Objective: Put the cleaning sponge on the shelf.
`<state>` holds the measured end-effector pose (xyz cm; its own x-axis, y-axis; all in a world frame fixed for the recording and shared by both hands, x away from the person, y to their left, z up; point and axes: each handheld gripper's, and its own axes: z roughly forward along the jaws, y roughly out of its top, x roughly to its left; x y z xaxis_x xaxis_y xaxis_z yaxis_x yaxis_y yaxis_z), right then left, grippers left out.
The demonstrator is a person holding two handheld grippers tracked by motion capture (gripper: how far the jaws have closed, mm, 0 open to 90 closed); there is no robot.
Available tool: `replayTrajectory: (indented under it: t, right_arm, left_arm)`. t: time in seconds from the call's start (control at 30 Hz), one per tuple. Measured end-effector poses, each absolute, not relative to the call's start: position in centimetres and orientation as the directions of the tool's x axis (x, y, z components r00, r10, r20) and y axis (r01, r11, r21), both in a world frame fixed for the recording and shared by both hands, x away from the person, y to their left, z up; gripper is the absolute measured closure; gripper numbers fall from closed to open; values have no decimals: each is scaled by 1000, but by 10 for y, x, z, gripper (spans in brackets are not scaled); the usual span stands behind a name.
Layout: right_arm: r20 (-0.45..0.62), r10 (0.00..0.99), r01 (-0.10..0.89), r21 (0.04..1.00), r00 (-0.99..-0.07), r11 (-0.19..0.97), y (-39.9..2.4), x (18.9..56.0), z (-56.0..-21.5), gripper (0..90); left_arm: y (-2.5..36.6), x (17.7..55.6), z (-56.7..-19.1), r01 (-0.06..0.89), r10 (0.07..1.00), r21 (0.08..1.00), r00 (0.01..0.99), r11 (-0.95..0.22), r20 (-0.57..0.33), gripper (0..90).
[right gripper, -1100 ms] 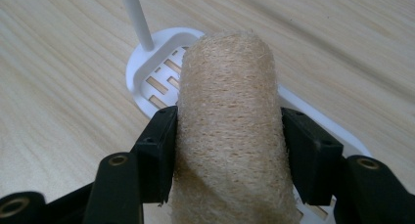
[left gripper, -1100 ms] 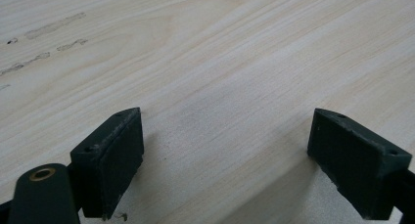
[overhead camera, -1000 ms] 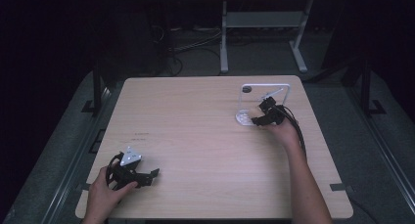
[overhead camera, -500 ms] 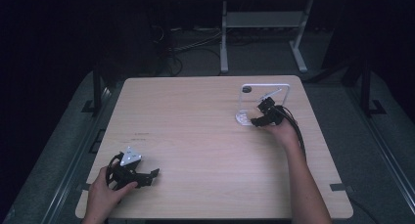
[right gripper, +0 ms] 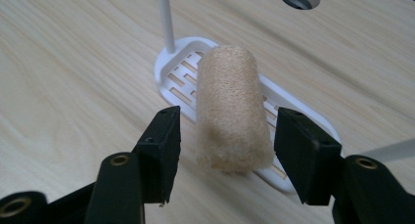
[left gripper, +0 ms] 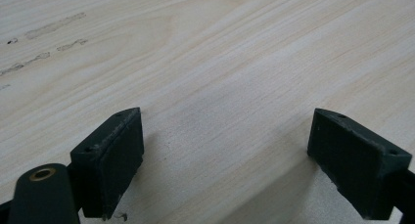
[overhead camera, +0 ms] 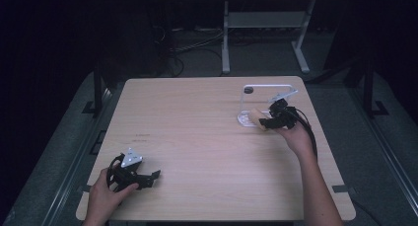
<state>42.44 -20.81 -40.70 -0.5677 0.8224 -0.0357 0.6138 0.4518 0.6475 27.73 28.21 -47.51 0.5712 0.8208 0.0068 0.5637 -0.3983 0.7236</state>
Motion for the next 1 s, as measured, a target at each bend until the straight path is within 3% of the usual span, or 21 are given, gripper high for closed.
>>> replayTrajectory:
  t: [0.17,0.33,0.47,1.0]
  right_arm:
    - [-20,823,611,660,-567,437,-213,412,-403,533]
    - [1,809,599,673,-587,434,-212,399,-404,765]
    - [10,797,595,672,-604,442,-209,394,-410,896]
    - [23,786,617,633,-618,467,-200,397,-438,898]
  left_arm:
    - [282,277,-475,564,821,724,571,-398,7,130]
    - [282,277,-475,564,820,723,572,-399,7,129]
    - [282,277,-475,564,821,723,572,-399,6,130]
    - [282,277,-475,562,820,724,572,-399,7,129]
